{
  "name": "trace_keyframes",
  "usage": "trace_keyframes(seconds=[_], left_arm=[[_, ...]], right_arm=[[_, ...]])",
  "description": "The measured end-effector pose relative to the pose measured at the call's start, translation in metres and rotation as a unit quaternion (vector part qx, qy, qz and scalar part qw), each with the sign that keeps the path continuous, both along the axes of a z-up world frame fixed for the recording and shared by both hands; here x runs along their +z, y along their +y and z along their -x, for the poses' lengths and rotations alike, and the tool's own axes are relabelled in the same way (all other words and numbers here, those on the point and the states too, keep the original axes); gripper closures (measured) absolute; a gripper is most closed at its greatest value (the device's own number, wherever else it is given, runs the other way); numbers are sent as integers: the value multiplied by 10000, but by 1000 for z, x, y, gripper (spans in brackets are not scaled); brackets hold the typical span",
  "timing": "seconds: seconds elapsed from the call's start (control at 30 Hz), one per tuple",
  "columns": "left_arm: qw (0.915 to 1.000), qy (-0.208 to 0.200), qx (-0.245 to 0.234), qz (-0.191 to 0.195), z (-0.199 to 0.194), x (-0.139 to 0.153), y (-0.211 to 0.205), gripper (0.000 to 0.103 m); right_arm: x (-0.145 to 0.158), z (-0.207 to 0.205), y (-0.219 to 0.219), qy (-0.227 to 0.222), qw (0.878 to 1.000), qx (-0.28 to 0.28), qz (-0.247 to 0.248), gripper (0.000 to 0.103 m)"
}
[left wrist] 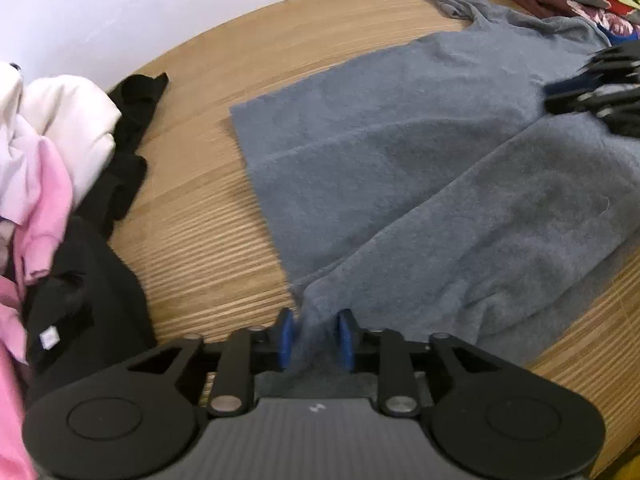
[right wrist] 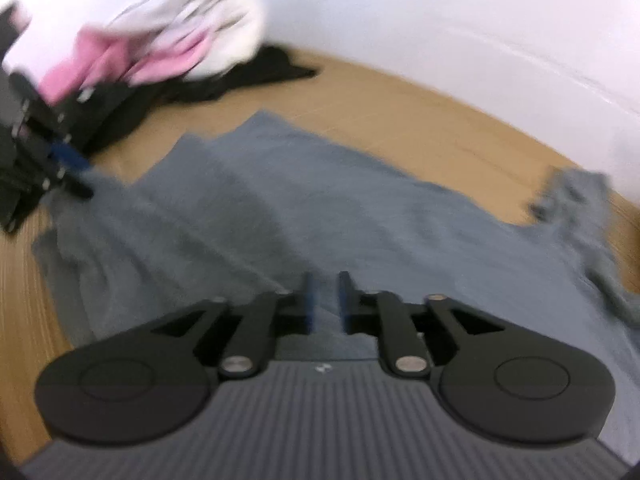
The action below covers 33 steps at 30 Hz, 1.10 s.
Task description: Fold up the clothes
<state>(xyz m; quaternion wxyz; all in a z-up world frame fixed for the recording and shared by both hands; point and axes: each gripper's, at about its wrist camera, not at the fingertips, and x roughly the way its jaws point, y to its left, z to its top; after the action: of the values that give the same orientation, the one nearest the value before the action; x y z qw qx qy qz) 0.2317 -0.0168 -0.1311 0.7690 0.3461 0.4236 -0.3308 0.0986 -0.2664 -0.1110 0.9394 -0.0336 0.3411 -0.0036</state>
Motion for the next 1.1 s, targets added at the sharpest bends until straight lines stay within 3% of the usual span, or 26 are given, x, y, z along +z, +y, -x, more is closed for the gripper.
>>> trace_keyframes(seconds=[0.1, 0.23, 0.4, 0.53, 0.63, 0.73, 0.8, 0.87, 0.97, 1.03, 1.1], left_arm=[[9998, 83, -160, 110, -2, 15, 9, 70], [9993, -33, -375, -36, -7, 23, 8, 69], [9987, -155, -287, -400, -12, 14, -3, 70], [9988, 1, -472, 104, 7, 24, -1, 69], [9976, 133, -686, -17, 24, 4, -8, 68], [9965, 51, -701, -444, 30, -28, -7, 68], [9961, -34, -803, -367, 33, -26, -3, 68], [9972, -15, -708, -236, 31, -18, -2, 68], [9985, -39, -554, 16, 33, -4, -11, 68], [9978, -14, -626, 226, 43, 5, -28, 67], [9963, -6, -783, 356, 56, 10, -51, 67]], right_arm=[[15, 43, -3, -125, 9993, -359, 3, 79], [18, 67, 18, 97, 9992, -195, -339, 79], [3, 43, 74, 69, 9946, 681, -774, 79], [-18, 10, 117, 124, 9876, 1149, -1063, 80], [-39, -4, 120, 451, 9827, 928, -1535, 80], [-27, 12, 109, 562, 9844, 653, -1532, 79], [-16, 35, 85, 379, 9883, 171, -1467, 79], [-7, 68, 49, 230, 9875, -692, -1397, 79], [2, 131, -21, -86, 9572, -2342, -1697, 79], [3, 176, -70, -358, 9157, -3367, -2162, 76], [2, 213, -109, -761, 8803, -3925, -2554, 76]])
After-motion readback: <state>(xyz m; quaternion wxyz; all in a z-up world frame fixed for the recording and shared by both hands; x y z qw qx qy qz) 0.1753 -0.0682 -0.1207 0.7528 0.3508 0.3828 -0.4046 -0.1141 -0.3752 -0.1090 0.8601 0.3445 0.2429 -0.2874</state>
